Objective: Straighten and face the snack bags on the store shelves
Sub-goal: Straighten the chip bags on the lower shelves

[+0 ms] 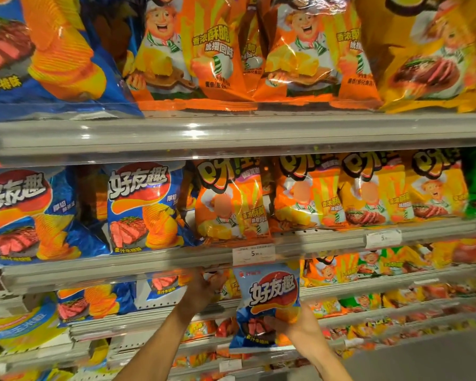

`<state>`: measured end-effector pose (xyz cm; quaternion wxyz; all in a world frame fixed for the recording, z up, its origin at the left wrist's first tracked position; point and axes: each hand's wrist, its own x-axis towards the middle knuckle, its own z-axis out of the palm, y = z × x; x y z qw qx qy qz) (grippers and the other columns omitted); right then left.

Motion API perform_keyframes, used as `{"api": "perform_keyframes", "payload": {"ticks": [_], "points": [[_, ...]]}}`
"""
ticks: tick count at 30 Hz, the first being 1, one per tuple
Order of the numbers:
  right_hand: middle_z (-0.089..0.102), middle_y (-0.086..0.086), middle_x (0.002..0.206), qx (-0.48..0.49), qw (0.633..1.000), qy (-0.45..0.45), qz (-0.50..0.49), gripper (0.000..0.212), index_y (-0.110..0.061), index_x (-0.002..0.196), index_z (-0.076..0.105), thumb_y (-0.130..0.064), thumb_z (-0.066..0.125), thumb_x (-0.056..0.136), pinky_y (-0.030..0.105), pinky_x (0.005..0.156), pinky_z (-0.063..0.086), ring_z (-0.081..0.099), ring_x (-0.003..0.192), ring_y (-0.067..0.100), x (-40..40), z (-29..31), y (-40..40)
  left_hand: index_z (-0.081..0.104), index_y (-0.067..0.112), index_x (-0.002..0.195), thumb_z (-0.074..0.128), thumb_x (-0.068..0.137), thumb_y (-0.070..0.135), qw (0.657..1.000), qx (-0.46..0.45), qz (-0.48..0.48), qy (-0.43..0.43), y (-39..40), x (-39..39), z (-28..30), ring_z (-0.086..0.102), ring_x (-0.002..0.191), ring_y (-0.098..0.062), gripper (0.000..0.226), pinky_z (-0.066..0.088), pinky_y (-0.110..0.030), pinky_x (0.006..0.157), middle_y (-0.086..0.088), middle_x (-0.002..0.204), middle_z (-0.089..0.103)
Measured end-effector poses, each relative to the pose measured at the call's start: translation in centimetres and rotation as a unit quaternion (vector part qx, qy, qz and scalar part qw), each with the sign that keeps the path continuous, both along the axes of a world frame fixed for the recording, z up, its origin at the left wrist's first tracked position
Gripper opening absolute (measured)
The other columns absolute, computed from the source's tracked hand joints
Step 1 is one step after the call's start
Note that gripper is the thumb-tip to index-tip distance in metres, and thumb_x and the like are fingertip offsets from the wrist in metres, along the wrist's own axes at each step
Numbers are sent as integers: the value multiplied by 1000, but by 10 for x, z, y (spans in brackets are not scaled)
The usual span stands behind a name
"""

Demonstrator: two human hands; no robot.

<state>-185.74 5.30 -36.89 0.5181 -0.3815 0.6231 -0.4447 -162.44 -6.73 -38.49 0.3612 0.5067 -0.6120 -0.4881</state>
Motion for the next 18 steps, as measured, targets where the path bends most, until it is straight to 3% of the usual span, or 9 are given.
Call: {"api": "perform_keyframes", "payload": {"ticks": [2,4,8,10,13,15,18], "points": [[76,18,104,2,1000,-11,9,52,7,121,63,21,78,72,18,63,57,76,77,11,14,-1,0,38,1,142,65,94,14,1000,1,-26,-16,5,9,-2,64,115,-16,57,54,-35,92,-10,123,66],[78,8,105,-2,999,24,35,52,-5,120,65,6,86,73,17,71,57,76,88,11,31,-1,-3,43,3,139,66,94,23,997,-2,-25,-66,15,22,-6,67,102,-6,54,55,-28,86,-5,109,70],[79,-5,100,-17,996,47,80,42,-15,114,71,-5,87,77,17,78,56,74,100,14,68,-1,-13,65,21,116,63,93,14,971,-80,54,-218,46,55,-11,64,106,-28,24,50,-34,88,-6,111,67],[80,-7,100,-24,995,31,88,42,-20,113,70,-5,87,78,17,78,57,74,97,9,89,-2,-18,68,24,114,58,90,8,938,-145,51,-311,63,77,-16,63,105,-28,30,50,-35,88,-6,112,68],[78,-21,90,-17,996,10,92,33,-29,99,73,-8,87,78,7,64,53,72,82,-6,122,3,-30,62,14,130,62,87,10,898,-144,103,-403,83,112,-22,56,117,-25,44,46,-35,99,-6,128,61],[78,-18,80,-10,994,-3,112,32,-27,84,78,5,80,82,8,58,53,73,74,-4,144,2,-44,65,4,126,70,73,-2,876,-140,118,-447,91,135,-25,59,112,-34,54,51,-44,96,-14,125,62],[78,-16,78,-33,994,6,100,23,-16,93,76,5,78,84,13,62,55,74,73,-1,182,2,-61,68,-1,121,77,56,-5,834,-143,103,-522,97,157,-28,64,108,-39,66,54,-51,93,-19,118,65]]}}
